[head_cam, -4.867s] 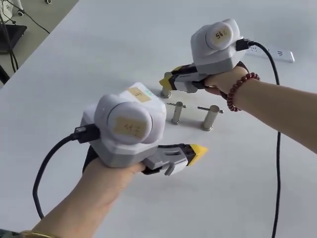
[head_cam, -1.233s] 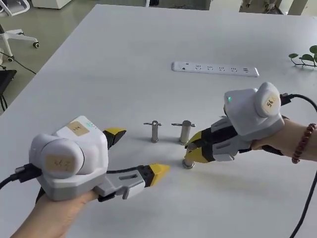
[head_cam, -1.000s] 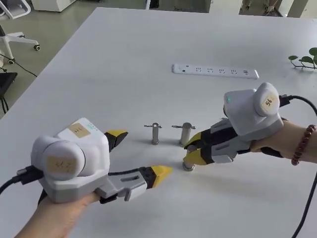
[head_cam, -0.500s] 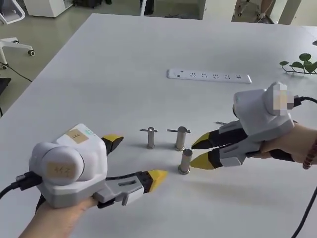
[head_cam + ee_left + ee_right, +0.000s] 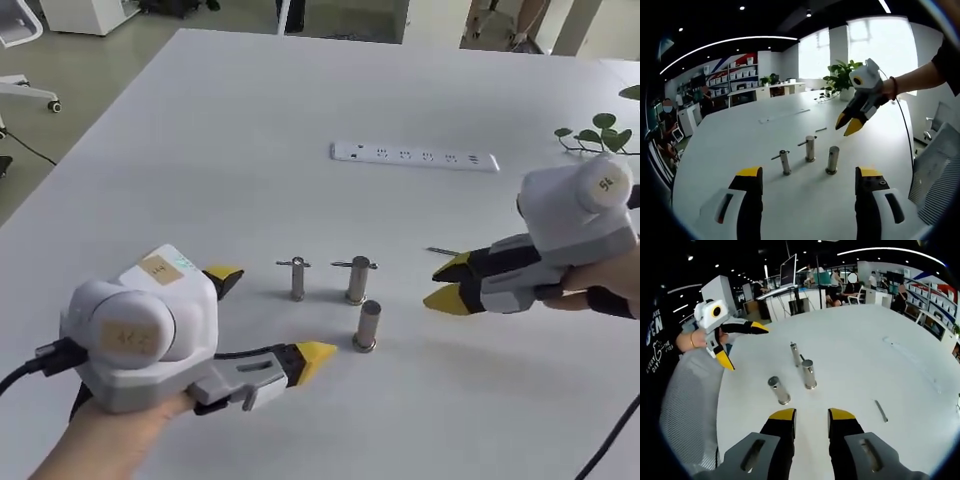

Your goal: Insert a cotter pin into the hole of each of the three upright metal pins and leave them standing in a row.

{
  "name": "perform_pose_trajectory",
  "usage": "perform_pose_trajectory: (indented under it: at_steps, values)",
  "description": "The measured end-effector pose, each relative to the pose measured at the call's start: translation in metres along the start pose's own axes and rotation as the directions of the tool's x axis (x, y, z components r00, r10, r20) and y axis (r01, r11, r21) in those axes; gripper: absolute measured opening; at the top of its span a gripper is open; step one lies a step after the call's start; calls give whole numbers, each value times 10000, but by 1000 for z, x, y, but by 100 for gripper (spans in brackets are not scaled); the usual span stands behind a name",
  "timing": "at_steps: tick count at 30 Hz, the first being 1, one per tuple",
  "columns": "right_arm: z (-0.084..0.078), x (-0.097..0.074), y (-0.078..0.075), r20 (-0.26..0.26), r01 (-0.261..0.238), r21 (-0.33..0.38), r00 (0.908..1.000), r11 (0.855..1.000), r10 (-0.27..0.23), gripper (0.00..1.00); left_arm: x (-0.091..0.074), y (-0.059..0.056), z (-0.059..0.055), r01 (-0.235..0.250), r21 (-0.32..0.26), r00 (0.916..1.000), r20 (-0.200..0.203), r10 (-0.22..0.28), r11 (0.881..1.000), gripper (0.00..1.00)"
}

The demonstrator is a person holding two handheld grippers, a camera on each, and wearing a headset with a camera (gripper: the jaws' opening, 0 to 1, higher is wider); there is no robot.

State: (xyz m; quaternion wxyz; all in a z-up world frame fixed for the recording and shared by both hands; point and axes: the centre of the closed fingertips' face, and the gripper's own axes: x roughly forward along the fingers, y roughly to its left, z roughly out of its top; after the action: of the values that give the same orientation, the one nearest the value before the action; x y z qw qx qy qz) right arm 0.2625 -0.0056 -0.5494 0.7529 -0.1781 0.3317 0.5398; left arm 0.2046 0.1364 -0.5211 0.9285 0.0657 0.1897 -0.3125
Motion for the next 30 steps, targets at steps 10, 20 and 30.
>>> perform_pose_trajectory:
  at_steps: [10,20,30]
  values:
    - [-9,-1,-44,-696,996,-35,9926,9950,-996,20,-2,8,2,-282,41,9996,56,281,9996,76]
    - [-21,8,-76,-1338,1748,311,9765,9841,-1692,21,-2,9,3,-319,-75,9994,108,320,9995,75]
    - [-37,16,-126,-1821,2522,577,9540,9660,-2382,20,0,8,3,-296,140,9996,32,296,9995,75]
